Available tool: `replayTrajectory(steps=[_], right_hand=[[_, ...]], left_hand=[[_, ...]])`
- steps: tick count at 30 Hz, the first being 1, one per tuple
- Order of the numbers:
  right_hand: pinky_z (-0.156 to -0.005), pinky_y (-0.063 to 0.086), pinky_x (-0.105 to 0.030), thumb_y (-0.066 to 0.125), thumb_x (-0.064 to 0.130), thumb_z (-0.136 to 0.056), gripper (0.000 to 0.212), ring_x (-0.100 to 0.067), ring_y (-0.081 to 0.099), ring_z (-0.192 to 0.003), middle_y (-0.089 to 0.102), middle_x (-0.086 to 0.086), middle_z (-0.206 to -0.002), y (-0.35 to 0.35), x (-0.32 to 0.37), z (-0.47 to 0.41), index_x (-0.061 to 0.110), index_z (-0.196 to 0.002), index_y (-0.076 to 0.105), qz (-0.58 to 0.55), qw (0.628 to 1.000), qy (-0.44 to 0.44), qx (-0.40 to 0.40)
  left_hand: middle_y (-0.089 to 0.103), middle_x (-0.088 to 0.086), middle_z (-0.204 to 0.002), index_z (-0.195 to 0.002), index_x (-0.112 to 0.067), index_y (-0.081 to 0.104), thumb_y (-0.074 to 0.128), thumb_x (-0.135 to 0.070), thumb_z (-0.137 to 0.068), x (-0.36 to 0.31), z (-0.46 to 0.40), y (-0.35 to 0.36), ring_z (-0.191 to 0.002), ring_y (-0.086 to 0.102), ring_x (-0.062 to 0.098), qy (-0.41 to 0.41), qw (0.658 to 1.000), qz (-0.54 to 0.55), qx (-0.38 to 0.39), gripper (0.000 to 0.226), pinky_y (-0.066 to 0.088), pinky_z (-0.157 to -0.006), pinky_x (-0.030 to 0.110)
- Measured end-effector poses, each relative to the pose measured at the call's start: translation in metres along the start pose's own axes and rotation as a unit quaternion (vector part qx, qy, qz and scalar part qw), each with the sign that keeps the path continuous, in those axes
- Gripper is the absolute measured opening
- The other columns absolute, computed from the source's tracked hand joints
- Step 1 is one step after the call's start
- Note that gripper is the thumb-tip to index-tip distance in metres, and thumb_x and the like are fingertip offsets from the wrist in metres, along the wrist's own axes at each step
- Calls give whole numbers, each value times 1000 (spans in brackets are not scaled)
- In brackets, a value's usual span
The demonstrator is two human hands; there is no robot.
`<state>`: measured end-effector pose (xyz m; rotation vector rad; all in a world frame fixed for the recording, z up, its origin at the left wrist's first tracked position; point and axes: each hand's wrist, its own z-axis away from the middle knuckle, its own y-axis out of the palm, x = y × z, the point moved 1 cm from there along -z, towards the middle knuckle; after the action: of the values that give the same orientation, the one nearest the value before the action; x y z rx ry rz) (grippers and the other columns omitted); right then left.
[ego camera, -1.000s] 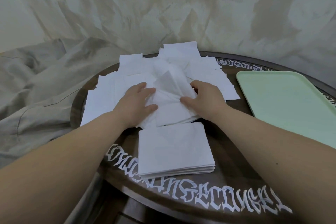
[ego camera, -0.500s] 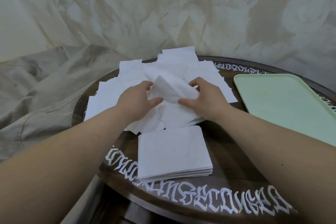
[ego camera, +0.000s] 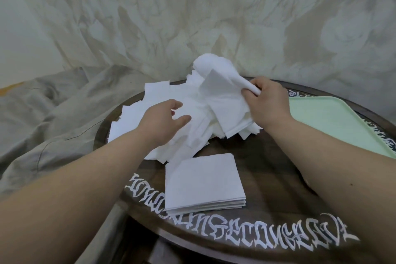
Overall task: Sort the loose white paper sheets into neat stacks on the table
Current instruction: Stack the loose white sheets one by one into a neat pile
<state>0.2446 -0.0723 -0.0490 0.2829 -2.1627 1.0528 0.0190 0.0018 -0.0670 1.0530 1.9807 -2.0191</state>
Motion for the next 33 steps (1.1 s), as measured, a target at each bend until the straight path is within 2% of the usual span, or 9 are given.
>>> replayTrajectory(steps=[7, 11, 13, 16, 20, 23, 27, 30, 33], right_hand=[[-56, 33, -29, 60, 17, -81, 13, -16, 40, -60, 46, 0, -61, -19, 0, -8, 7, -72, 57, -168, 982, 83, -30], [-50, 41, -35, 65, 19, -78, 16, -21, 47, -59, 50, -7, -65, -18, 9, -3, 3, -77, 60, -235, 967, 99, 24], [-47, 43, -33, 65, 15, -81, 8, -23, 51, -58, 56, -7, -66, -15, 16, 6, 11, -75, 63, -236, 964, 89, 87], [-63, 51, -35, 64, 17, -83, 3, -26, 62, -74, 68, -8, -82, -10, 30, 17, 15, -83, 67, -206, 966, 33, 150], [-62, 45, -21, 61, 15, -85, 7, -7, 56, -69, 65, 6, -78, -7, 47, 30, 20, -84, 67, -182, 961, -22, 208], [-62, 43, -13, 64, 19, -85, 5, 1, 58, -67, 65, 13, -75, -5, 55, 45, 22, -82, 68, -233, 934, -3, 270], [-70, 47, -27, 62, 35, -87, 21, -10, 62, -77, 70, 3, -91, -8, 57, 61, 16, -87, 70, -337, 905, 102, 239], [-72, 48, -28, 60, 36, -88, 21, -12, 63, -82, 68, 2, -104, -14, 57, 72, 21, -103, 66, -359, 894, 151, 222], [-84, 49, -33, 67, 35, -80, 49, -14, 61, -104, 61, 7, -119, -22, 61, 80, 28, -126, 53, -393, 864, 177, 260]], left_hand=[[67, -2, -106, -104, -14, 63, 48, -48, -94, -34, 0, -3, -87, 61, 10, -37, 992, 121, 31, 38, 49, -83, 32], [69, 3, -107, -112, -15, 60, 48, -64, -86, -64, 2, 0, -91, 69, 19, -141, 890, 398, 169, 57, 55, -85, 38], [71, 3, -107, -116, -16, 62, 55, -54, -87, -75, 3, 2, -94, 69, 21, -139, 847, 469, 209, 48, 55, -81, 38], [69, 9, -114, -126, -9, 57, 59, -24, -91, -77, 7, -1, -100, 67, 24, -118, 825, 521, 185, 37, 55, -76, 35], [71, 11, -107, -119, -6, 60, 60, -17, -91, -63, 23, -12, -92, 70, 25, -118, 804, 567, 135, 30, 58, -70, 34], [72, 11, -103, -114, -6, 61, 57, -8, -92, -50, 41, -22, -90, 71, 25, -111, 815, 559, 109, 23, 58, -69, 35], [71, 16, -102, -110, -6, 62, 58, -2, -89, -33, 70, -36, -88, 70, 30, -137, 828, 530, 121, 21, 58, -72, 41], [71, 16, -103, -106, -5, 64, 69, -2, -80, -17, 90, -44, -94, 69, 33, -122, 869, 460, 135, 27, 53, -88, 51], [74, 8, -99, -104, -11, 66, 76, -17, -64, -10, 106, -53, -94, 70, 27, -89, 926, 326, 167, 42, 53, -90, 47]])
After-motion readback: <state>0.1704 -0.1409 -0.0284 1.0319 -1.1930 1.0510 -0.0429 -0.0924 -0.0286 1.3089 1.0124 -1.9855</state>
